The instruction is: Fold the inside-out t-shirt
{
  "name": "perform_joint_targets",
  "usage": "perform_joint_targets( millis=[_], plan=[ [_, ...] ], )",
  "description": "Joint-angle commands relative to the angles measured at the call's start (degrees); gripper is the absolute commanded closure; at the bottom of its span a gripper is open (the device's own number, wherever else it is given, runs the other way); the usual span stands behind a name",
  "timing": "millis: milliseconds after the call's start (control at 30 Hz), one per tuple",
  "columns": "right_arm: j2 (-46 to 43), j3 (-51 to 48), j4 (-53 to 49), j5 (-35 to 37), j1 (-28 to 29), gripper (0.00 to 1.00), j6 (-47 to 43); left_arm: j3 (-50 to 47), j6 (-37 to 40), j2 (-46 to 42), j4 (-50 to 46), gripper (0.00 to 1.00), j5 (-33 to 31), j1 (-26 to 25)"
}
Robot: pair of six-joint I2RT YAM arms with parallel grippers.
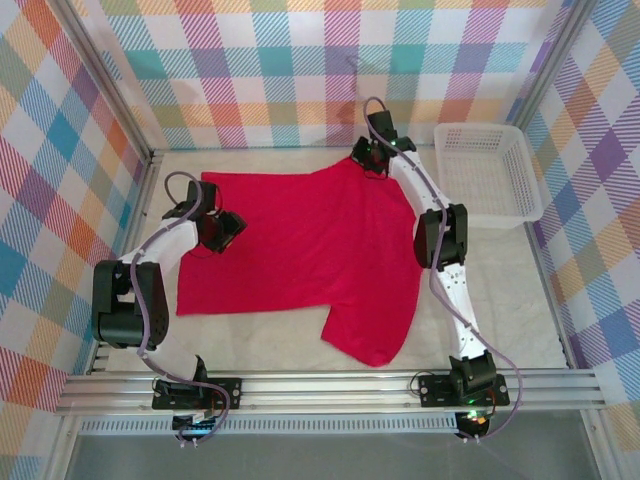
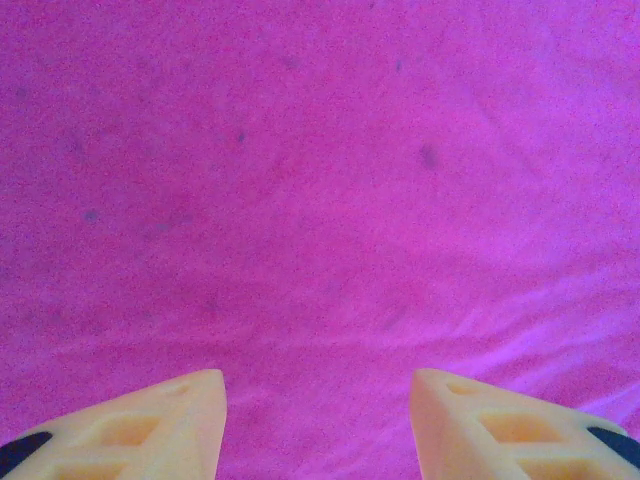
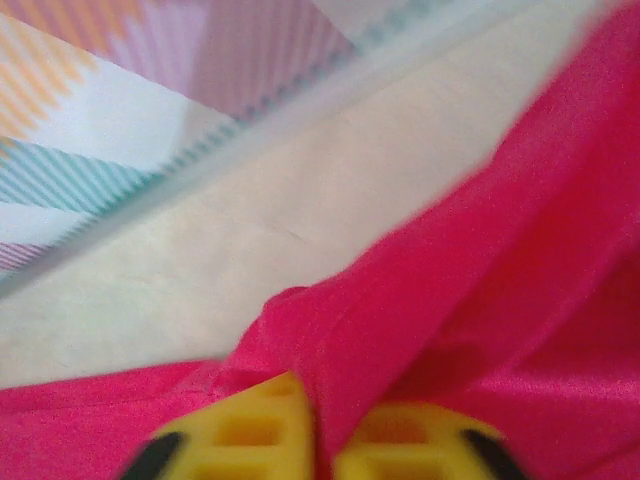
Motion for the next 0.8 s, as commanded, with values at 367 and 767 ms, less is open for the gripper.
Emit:
perform_joint_targets(
  millis=[367,767],
  plan=[
    [-10.6,-15.73,-0.3,-3.39,-2.47,0.07,-1.6,1.3,1.85,-1.37,-3.82,0.48,0.46,-1.85],
    [-30.51,-64.6,9.26,-1.11,-2.81,0.0,1.78,-1.34,2.48,4.74,-1.44,0.48,-1.26,-1.46]
  ],
)
